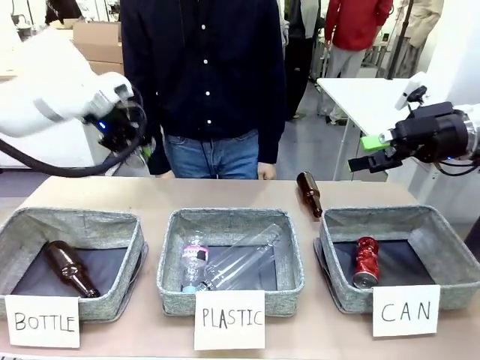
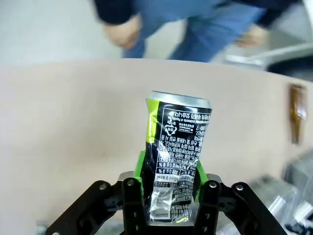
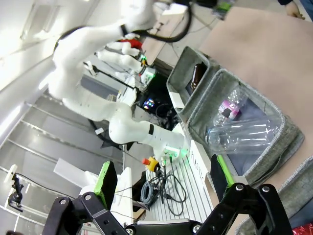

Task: Sort the can waste into the basket.
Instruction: Pick up the can waste from the table and place it in the right Fabric basket.

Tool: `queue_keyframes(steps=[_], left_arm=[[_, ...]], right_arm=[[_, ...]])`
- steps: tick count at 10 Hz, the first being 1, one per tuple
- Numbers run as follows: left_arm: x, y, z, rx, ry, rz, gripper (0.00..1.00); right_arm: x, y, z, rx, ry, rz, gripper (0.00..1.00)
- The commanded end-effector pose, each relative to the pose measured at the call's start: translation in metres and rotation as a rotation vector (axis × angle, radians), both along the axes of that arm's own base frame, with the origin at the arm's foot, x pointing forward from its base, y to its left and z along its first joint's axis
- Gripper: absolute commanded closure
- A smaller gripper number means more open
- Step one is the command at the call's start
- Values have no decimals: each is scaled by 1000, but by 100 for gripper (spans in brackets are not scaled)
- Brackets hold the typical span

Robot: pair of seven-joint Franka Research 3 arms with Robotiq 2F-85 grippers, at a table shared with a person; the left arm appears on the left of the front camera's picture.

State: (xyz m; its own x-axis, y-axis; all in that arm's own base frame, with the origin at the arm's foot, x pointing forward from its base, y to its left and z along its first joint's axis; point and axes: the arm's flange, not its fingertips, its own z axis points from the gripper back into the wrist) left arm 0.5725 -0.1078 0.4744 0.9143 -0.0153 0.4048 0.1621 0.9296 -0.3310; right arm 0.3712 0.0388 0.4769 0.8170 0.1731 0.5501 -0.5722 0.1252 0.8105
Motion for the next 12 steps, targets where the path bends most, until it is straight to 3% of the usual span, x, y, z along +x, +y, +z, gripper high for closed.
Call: queue_keyframes(steps=[1, 3, 4, 5, 6, 7, 8, 9, 10, 11, 12], left_arm=[[-116, 12, 59, -124, -6, -256, 100], [-201, -9, 66, -175, 59, -641, 100], [-237, -18, 65, -187, 61, -846, 100], [-264, -25, 62, -160, 40, -975, 100], [-271, -24, 61, -144, -35, -891, 100], [-259, -36, 70, -219, 54, -794, 100], [-259, -36, 70, -219, 54, -794, 100], [-259, -36, 70, -219, 54, -794, 100], [-277, -34, 64, -189, 49, -862, 59], [-244, -66, 50, -228, 21, -963, 59], [-214, -121, 43, -176, 67, -1041, 59]], right_arm=[[0, 1, 4, -15, 16, -2, 0], [0, 1, 4, -15, 16, -2, 0], [0, 1, 4, -15, 16, -2, 0], [0, 1, 4, -15, 16, -2, 0], [0, 1, 4, -15, 16, -2, 0], [0, 1, 4, -15, 16, -2, 0], [0, 0, 0, 0, 0, -1, 0], [-22, -15, 36, -61, -118, 1, 0], [-35, -22, 54, -206, -137, -27, 0], [-51, -42, 65, -284, -161, -43, 0], [-79, -87, 72, -344, -186, -121, 0]])
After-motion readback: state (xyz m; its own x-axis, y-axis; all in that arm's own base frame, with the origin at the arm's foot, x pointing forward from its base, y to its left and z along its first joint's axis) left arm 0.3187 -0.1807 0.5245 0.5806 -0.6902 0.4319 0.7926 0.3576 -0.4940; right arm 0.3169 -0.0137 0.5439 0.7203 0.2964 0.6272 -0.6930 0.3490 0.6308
